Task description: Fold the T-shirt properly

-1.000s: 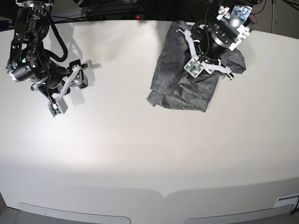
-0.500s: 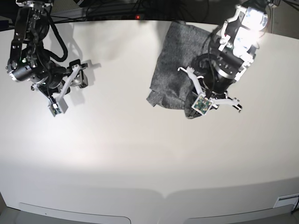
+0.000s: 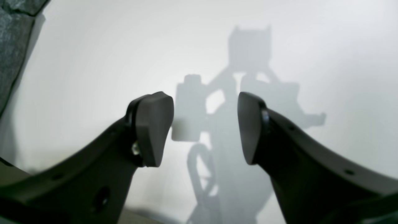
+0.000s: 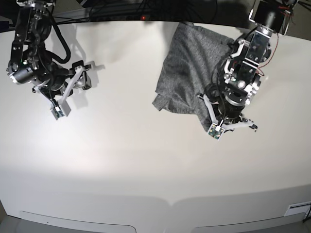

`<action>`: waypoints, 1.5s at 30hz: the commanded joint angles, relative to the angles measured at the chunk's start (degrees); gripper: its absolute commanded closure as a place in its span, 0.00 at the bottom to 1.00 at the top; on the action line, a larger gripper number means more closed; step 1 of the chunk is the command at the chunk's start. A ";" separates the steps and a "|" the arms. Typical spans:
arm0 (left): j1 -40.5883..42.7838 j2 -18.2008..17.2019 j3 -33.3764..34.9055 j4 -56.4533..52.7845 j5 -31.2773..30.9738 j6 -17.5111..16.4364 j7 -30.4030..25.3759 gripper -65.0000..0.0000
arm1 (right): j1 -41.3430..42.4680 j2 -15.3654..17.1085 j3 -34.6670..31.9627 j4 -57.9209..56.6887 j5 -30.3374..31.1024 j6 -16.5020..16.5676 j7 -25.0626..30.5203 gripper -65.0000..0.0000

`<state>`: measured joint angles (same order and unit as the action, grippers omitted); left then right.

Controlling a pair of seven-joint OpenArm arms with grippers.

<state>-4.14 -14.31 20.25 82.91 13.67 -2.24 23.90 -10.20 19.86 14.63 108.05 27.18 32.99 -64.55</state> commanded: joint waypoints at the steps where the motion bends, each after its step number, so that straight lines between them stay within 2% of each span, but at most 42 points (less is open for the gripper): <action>1: -0.96 -0.20 -0.37 0.17 2.47 0.87 -1.55 1.00 | 0.50 0.76 0.35 0.85 0.50 0.26 0.61 0.44; 5: -0.96 -0.57 -0.37 -2.54 9.22 7.17 -1.22 1.00 | 0.50 0.76 0.35 0.85 0.52 0.24 0.63 0.44; 10: -0.96 -2.60 -0.37 -2.71 9.07 11.06 -1.18 1.00 | 0.50 0.76 0.35 0.85 2.03 0.31 0.61 0.44; 12: -0.94 -2.73 -0.37 -2.69 7.54 11.52 -1.14 0.98 | 0.52 0.76 0.35 0.85 2.01 0.72 0.63 0.44; 15: -0.96 -2.71 -0.37 -2.69 3.34 11.47 -0.98 0.73 | 0.52 0.74 0.35 0.85 2.03 1.60 0.63 0.44; 17: -0.96 -2.71 -0.37 -2.67 2.29 11.47 -0.31 0.66 | 0.52 0.76 0.35 0.85 2.01 1.57 0.63 0.44; 21: -0.94 -2.73 -0.37 -0.70 2.21 11.82 2.27 0.66 | 0.52 0.76 0.35 0.85 2.03 1.57 1.05 0.44; 23: -0.79 -2.91 -0.37 2.43 0.85 14.21 4.42 0.69 | 0.52 0.74 0.35 0.85 2.03 1.57 2.47 0.44; 25: -0.37 -3.80 -0.37 7.34 -2.54 16.81 7.54 0.77 | 0.70 0.72 0.35 0.85 2.03 1.55 4.15 0.44; 27: 0.74 -5.20 -0.37 13.35 -7.43 17.70 10.23 0.80 | 1.01 0.61 0.35 0.85 2.03 1.57 5.60 0.45; 30: 4.55 -6.08 -0.37 20.83 -9.70 17.33 11.74 0.84 | 1.92 0.61 0.35 0.85 3.19 1.60 7.06 0.63; 34: 10.69 -6.05 -0.37 24.46 -9.70 17.27 11.69 0.96 | 4.13 0.59 0.09 0.83 6.21 1.57 8.20 1.00; 35: 12.04 -6.05 -0.37 24.48 -9.73 17.27 11.72 0.99 | 4.74 0.61 -0.24 0.83 6.29 1.60 8.48 1.00; 37: 14.69 -6.08 -0.39 24.48 -9.64 17.25 11.72 1.00 | 5.97 0.61 -1.44 0.83 6.23 1.73 9.09 1.00; 39: 16.85 -6.05 -0.37 24.48 -7.76 17.33 12.22 1.00 | 7.08 0.61 -3.54 0.79 5.81 1.73 9.73 1.00; 41: 18.80 -6.05 -0.37 24.48 -2.16 17.88 13.66 1.00 | 7.89 0.59 -6.54 0.46 4.59 1.70 10.95 1.00; 43: 20.35 -6.05 -0.37 24.48 3.56 19.54 15.34 1.00 | 9.20 0.22 -10.08 -1.05 1.97 1.66 12.15 1.00; 45: 21.53 -6.05 -0.37 24.50 6.12 21.88 17.94 1.00 | 11.10 -1.05 -13.22 -3.61 0.02 1.66 13.22 1.00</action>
<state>17.63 -20.05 20.05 106.26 18.94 19.42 43.05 -0.14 18.50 1.10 103.39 26.17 34.33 -53.12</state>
